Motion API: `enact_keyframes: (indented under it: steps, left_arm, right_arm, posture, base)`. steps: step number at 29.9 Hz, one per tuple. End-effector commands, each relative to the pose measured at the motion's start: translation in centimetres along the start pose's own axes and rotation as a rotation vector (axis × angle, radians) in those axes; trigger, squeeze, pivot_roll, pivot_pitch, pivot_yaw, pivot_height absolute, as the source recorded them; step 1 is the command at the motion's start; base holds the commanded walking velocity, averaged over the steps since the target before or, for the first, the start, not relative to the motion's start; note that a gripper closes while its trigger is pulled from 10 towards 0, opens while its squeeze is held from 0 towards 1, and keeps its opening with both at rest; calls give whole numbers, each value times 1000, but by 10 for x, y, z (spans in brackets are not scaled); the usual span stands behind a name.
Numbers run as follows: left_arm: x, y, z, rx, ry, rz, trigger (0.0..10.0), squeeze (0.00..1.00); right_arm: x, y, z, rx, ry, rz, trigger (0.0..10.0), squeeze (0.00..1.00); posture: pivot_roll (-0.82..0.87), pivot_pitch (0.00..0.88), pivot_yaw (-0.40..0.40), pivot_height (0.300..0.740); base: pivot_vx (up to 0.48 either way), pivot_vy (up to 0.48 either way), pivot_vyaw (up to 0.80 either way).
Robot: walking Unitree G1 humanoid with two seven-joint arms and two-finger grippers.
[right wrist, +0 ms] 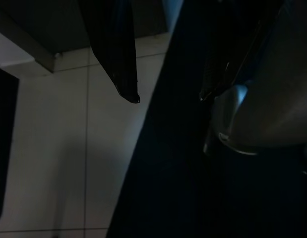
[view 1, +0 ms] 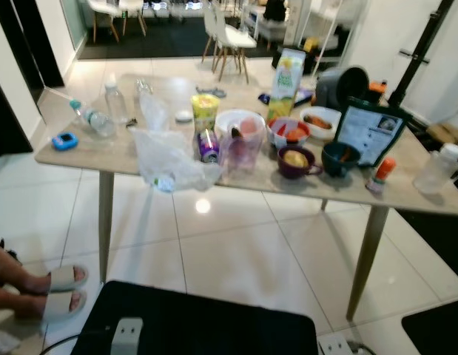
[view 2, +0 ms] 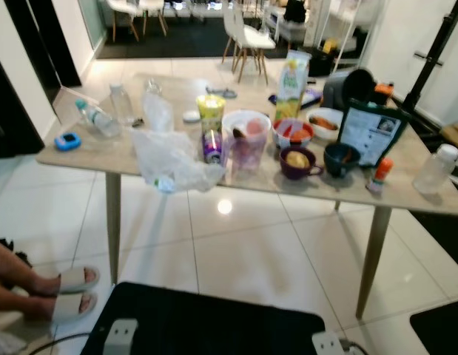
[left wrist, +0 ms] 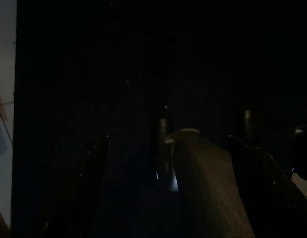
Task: Restocking fridge
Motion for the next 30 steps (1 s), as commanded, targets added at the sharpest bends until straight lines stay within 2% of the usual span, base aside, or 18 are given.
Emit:
enact_keyframes:
  steps: [1,27,30]
  left_arm:
    - [-2,3,1,-8,-11,6,10000,0]
    - [-3,5,1,-16,-16,16,10000,0]
    - [-4,6,1,-19,-17,18,10000,0]
  right_arm:
    - [-4,4,-1,-8,-8,14,10000,0]
    - [-5,3,-1,-6,-10,15,10000,0]
    - [-6,3,-1,-7,-13,40,10000,0]
  posture:
    - [53,0,-26,740]
    - [61,0,-26,740]
    - [60,0,-27,740]
  base:
    - [289,0,0]
    - [290,0,0]
    - [291,0,0]
Point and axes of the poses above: a point about 5 cm out from each wrist's last joint towards the gripper, its own z axis pointing out of the wrist towards the gripper, its own x axis along the axis of the wrist's last joint, y = z × x, the point moved 4 cm from there along z, pointing out of the wrist towards the gripper, and after that the axes turned 11 degrees about -z, right-handed, at the moved point
